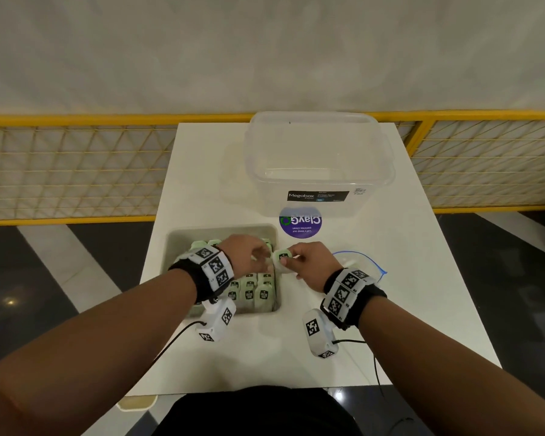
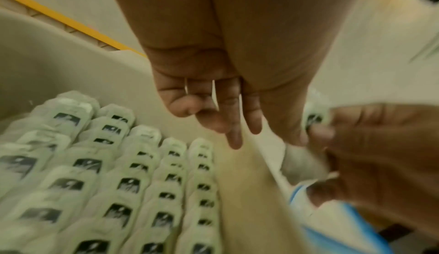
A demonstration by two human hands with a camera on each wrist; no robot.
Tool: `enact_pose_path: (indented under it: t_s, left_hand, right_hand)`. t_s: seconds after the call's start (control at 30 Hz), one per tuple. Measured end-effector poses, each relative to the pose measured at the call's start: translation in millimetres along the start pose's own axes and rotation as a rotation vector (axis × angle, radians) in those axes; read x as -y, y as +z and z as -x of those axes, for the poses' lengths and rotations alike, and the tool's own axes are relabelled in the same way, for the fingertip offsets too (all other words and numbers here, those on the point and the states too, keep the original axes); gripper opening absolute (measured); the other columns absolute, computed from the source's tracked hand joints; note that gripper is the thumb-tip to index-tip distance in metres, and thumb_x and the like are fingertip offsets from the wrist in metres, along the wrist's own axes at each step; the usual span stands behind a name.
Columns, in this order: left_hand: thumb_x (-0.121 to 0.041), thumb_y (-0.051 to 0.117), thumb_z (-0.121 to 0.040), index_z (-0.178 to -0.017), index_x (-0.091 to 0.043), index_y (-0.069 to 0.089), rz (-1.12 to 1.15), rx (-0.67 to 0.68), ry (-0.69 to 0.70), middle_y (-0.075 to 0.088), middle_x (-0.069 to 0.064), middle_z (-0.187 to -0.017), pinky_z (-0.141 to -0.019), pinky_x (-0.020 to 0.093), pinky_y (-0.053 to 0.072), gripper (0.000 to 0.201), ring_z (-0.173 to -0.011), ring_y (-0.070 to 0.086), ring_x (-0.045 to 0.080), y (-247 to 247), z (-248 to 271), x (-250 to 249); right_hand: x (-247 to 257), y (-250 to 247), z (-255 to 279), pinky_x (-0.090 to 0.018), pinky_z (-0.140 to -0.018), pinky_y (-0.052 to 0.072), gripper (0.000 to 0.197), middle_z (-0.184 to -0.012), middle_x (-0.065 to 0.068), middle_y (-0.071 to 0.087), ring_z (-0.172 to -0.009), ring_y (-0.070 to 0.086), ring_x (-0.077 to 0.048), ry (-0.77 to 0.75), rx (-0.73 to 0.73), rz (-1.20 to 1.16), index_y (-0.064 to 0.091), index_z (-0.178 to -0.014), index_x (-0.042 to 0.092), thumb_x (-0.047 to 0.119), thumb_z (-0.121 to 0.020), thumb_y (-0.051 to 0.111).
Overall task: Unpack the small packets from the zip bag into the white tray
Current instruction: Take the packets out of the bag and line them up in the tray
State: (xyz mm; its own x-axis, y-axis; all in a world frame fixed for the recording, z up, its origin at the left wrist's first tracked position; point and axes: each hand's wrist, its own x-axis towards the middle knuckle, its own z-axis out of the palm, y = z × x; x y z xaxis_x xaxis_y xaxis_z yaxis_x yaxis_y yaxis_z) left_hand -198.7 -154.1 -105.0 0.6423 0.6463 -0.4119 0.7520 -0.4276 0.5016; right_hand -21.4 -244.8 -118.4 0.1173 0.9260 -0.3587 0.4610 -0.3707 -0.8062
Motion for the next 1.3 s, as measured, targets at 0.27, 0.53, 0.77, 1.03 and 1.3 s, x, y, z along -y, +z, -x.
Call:
enact_pose_path:
  t_s: [0.27,0.53,0.77,1.03,1.3]
  left_hand:
    - [-0.030,0.071,-0.084,-0.090,-0.023,0.072,0.100,-0.227,0.063,0.066,-0.013,-0.080,-0.072,0.019,0.043,0.009,-0.072,0.058,0.003,-28,17,-13]
    - [-0.023,0.060,-0.092,-0.101,-0.018,0.065,0.039,-0.104,-0.080,0.066,-0.004,-0.091,-0.074,0.027,0.051,0.012,-0.066,0.057,0.009,-16,18,1]
    - [-0.007,0.058,-0.089,-0.114,-0.013,0.065,-0.249,0.408,-0.182,0.070,0.001,-0.107,-0.049,0.017,0.050,0.028,-0.067,0.064,0.011,16,7,13]
    - [-0.027,0.069,-0.087,-0.116,-0.008,0.066,-0.275,0.467,-0.277,0.068,0.003,-0.092,-0.055,0.022,0.052,0.035,-0.054,0.057,0.012,39,-10,17]
    - [-0.039,0.066,-0.087,-0.115,-0.010,0.066,-0.461,0.409,-0.279,0.070,0.006,-0.110,-0.072,0.027,0.054,0.040,-0.065,0.060,0.013,30,-10,0]
  right_hand:
    - [21,13,-14,-0.026,-0.060,0.047,0.017,-0.064,-0.001,0.065,-0.051,0.054,-0.005,-0.062,0.058,0.054,0.067,-0.073,0.016,0.029,-0.084,0.072]
    - [14,16,-21,-0.026,-0.070,0.045,0.030,-0.089,0.004,0.065,-0.068,0.055,-0.009,-0.097,0.034,0.192,0.063,-0.101,0.020,0.034,-0.078,0.076]
    - [10,15,-18,-0.031,-0.078,0.046,0.057,-0.081,0.004,0.060,-0.083,0.059,-0.018,0.009,0.101,0.247,0.036,-0.132,0.014,0.021,-0.085,0.068]
    - [0,16,-22,-0.040,-0.076,0.058,0.062,-0.075,-0.001,0.066,-0.071,0.068,-0.021,0.027,0.097,0.146,0.033,-0.133,0.023,0.014,-0.083,0.069]
    - [-10,4,-20,-0.034,-0.082,0.052,0.049,-0.084,-0.002,0.070,-0.075,0.065,-0.020,-0.037,0.087,0.166,0.037,-0.135,0.019,0.028,-0.092,0.059]
